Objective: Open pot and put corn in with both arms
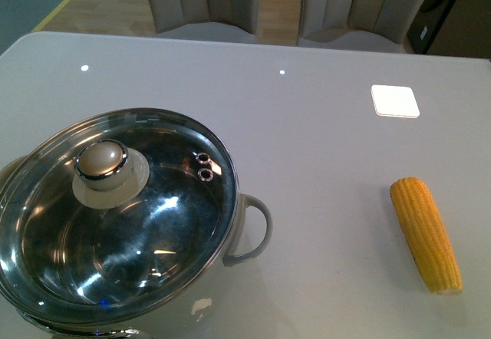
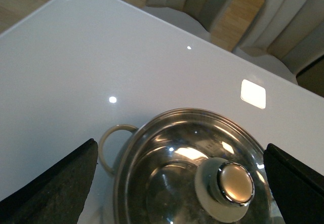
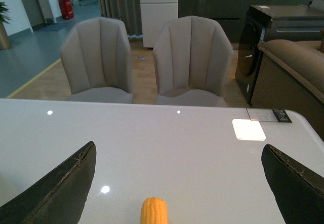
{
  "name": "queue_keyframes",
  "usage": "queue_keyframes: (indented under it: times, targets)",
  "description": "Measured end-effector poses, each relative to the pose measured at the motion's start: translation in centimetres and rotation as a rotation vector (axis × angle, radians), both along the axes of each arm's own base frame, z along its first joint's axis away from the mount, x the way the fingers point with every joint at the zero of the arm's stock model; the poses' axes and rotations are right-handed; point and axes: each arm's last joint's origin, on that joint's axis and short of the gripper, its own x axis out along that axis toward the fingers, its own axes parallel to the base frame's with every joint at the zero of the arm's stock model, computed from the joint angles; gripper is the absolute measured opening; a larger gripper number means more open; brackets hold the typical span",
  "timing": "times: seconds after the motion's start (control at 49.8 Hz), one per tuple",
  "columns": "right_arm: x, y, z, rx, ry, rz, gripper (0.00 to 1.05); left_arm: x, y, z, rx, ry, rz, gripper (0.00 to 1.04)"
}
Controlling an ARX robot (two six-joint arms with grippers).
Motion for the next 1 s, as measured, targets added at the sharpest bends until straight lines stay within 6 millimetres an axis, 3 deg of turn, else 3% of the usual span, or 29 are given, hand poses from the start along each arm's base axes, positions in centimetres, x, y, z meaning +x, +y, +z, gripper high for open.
queue_keyframes:
  times: [0.261,0.622,1.004]
  targets:
    - [0.0,0.0,0.0,0.0,0.0,0.0,0.96,2.9,-3.5,-2.0,0.112,-0.089,-0.14,0.98]
    - [0.0,0.0,0.0,0.0,0.0,0.0,0.96,4.9,-6.5,-7.4,0.22,-0.016,-0.239,0.98]
    - [0.0,0.0,0.0,0.0,0.0,0.0,0.96,6.1,-8.3,-9.3,0.29,-0.035,-0.277,0.98]
